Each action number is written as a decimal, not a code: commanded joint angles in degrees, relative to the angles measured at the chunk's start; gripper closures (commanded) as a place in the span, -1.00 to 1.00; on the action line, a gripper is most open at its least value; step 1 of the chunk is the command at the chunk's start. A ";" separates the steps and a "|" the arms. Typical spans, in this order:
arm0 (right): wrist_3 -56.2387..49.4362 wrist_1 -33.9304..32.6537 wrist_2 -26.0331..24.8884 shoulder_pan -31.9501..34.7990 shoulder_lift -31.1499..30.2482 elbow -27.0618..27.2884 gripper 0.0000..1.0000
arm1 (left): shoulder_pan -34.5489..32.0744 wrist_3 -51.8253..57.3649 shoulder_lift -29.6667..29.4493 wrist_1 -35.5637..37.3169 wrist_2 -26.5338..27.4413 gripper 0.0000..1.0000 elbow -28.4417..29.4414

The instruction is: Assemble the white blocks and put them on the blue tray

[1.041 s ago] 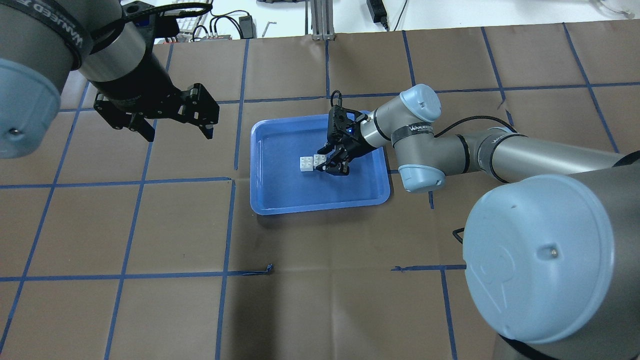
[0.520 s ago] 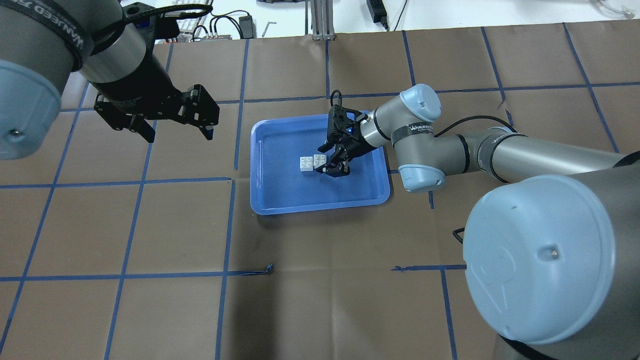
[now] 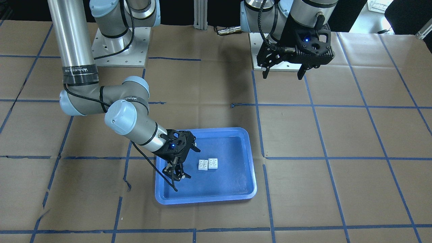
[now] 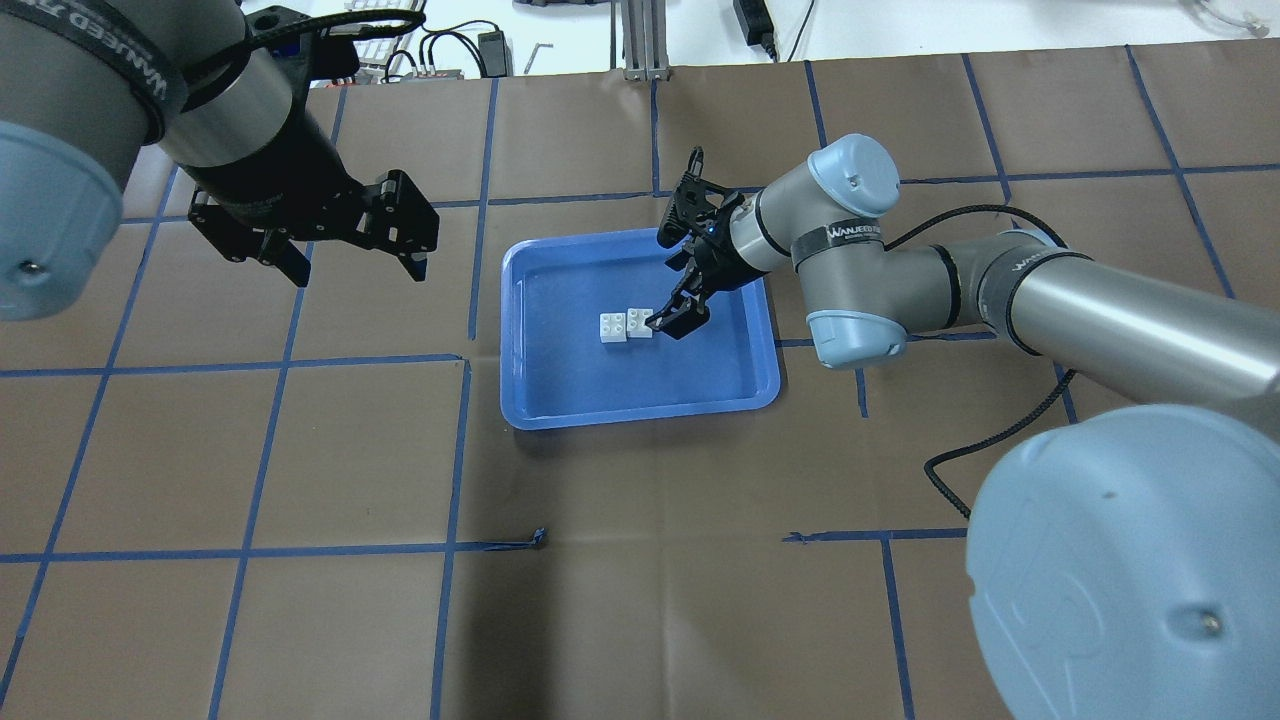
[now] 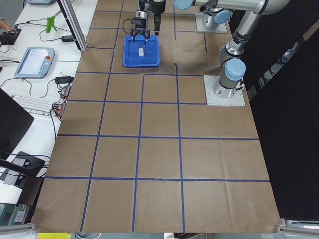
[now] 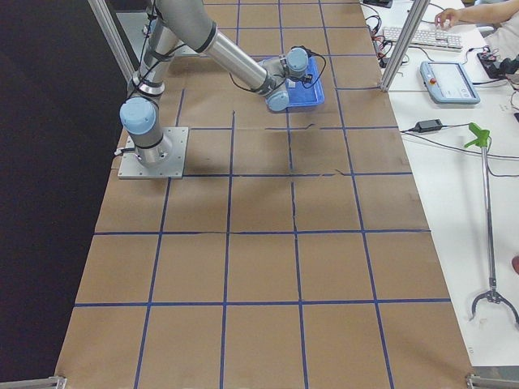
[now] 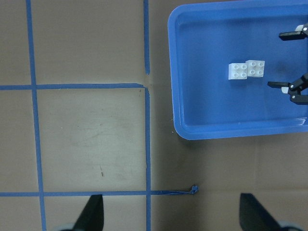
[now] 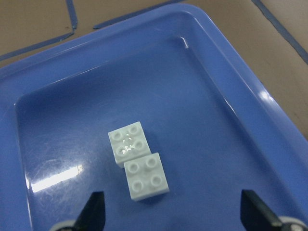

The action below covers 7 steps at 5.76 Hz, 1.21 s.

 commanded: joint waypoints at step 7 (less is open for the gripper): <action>55.08 56.03 -28.99 -8.76 -22.28 -17.72 -1.00 | 0.00 0.09 0.18 0.02 0.00 -0.99 -0.35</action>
